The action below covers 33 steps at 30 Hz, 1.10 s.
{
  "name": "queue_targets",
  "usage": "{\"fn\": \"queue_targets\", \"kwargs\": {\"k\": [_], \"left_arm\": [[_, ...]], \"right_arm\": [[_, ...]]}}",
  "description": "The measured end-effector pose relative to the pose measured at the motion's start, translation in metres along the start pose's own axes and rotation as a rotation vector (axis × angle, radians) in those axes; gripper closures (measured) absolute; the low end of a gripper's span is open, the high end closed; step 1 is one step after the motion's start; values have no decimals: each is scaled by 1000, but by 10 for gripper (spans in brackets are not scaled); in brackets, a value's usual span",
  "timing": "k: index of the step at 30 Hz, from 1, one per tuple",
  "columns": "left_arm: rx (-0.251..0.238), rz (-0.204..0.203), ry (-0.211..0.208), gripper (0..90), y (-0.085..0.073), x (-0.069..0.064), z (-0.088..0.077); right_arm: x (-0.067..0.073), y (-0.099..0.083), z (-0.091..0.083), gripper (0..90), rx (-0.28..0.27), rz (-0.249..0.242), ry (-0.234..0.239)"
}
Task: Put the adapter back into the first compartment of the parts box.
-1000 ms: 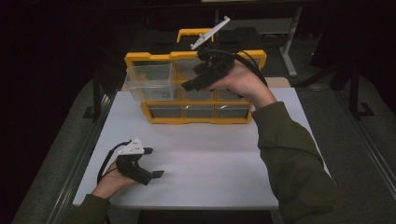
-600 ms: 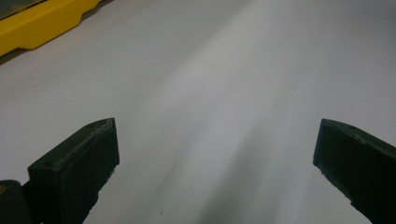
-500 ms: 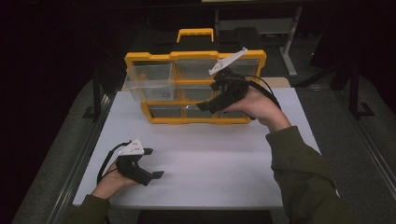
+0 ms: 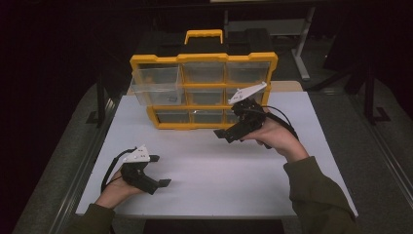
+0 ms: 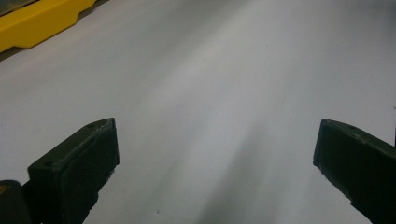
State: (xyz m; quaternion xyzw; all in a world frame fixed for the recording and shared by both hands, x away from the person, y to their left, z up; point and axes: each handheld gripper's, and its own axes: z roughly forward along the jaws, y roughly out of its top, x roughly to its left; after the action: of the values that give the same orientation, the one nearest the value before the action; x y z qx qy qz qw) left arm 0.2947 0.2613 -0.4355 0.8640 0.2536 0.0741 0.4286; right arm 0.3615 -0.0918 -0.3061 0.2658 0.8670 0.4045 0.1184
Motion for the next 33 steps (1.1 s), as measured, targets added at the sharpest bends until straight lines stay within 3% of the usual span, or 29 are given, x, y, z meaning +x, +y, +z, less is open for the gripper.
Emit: {"fn": "queue_targets", "kwargs": {"k": [5, 20, 33], "left_arm": [[-2, -1, 1, 0, 0, 0, 0], [1, 4, -5, 0, 0, -2, 2], [-1, 14, -8, 0, 0, -4, 3]], "right_arm": [[1, -25, 4, 0, 0, 38, -2], [3, -94, 10, 0, -17, 78, -37], [5, -147, -1, 0, -72, 149, -78]]}}
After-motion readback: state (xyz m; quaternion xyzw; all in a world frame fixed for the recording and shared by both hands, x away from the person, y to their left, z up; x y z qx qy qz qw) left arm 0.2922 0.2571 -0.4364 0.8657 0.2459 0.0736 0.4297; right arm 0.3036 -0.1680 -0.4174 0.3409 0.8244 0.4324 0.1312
